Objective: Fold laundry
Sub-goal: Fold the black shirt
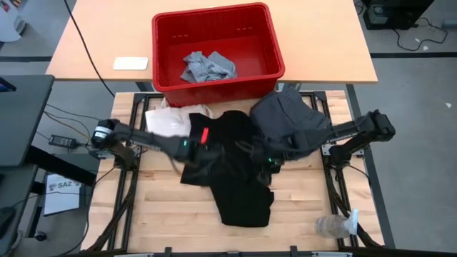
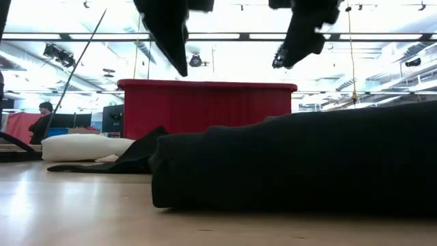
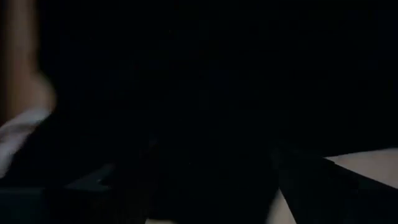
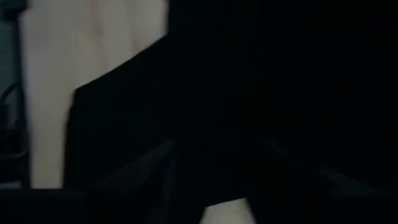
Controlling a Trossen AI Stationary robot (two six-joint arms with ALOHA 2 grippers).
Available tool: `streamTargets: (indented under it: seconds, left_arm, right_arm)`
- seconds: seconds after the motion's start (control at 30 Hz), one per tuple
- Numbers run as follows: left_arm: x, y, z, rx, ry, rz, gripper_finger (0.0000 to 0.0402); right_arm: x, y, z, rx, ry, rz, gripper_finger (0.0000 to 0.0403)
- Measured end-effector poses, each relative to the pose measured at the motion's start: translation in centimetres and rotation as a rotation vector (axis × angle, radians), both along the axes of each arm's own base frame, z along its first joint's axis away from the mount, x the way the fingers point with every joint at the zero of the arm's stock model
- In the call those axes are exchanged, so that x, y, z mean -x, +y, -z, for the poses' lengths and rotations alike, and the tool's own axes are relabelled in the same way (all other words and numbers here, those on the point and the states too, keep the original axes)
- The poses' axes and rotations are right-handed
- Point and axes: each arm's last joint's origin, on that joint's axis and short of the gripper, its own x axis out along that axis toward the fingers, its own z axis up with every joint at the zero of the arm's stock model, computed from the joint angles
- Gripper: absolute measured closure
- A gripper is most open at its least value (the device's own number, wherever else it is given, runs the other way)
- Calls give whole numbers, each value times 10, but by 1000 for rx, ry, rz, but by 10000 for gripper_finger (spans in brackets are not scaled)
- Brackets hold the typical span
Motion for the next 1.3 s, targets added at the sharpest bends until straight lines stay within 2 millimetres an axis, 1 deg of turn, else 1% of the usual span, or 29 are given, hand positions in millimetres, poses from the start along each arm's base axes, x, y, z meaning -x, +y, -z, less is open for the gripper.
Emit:
streamTargets:
  seconds: [0.2,0.27,0.37,0.47,0.53,0.63,0.73,0.8,0.87,0.97,1.1,1.2,1.3]
  left_arm:
    - [-1,-69,-8,89,-224,135,118]
    - [-5,-91,-7,112,-299,181,125]
    - [-8,-121,6,137,-332,233,130]
    - [-9,-149,22,183,-354,251,131]
    - [-9,-165,30,226,-379,248,131]
    - [-8,-185,44,239,-387,289,131]
    - [-5,-197,63,198,-337,334,131]
    - [-6,-201,76,161,-316,330,131]
    - [-9,-202,86,130,-307,318,131]
    - [-11,-202,95,113,-294,311,131]
    - [-11,-202,96,91,-304,280,131]
    - [-11,-200,96,68,-322,233,131]
    - [-12,-200,97,60,-327,220,131]
  right_arm:
    - [10,48,-1,6,-48,-105,162]
    - [14,66,2,-16,-82,-132,162]
    - [21,97,8,-61,-190,-204,162]
    - [31,123,20,-107,-282,-304,163]
    - [38,134,27,-124,-306,-298,164]
    - [50,142,36,-87,-283,-264,172]
    - [59,147,42,-14,-253,-315,179]
    - [64,149,44,20,-243,-366,181]
    - [63,153,48,31,-234,-382,181]
    - [53,166,61,35,-190,-396,181]
    - [33,189,73,95,-101,-432,181]
    - [20,198,82,202,-34,-399,180]
    - [8,209,84,210,-32,-365,177]
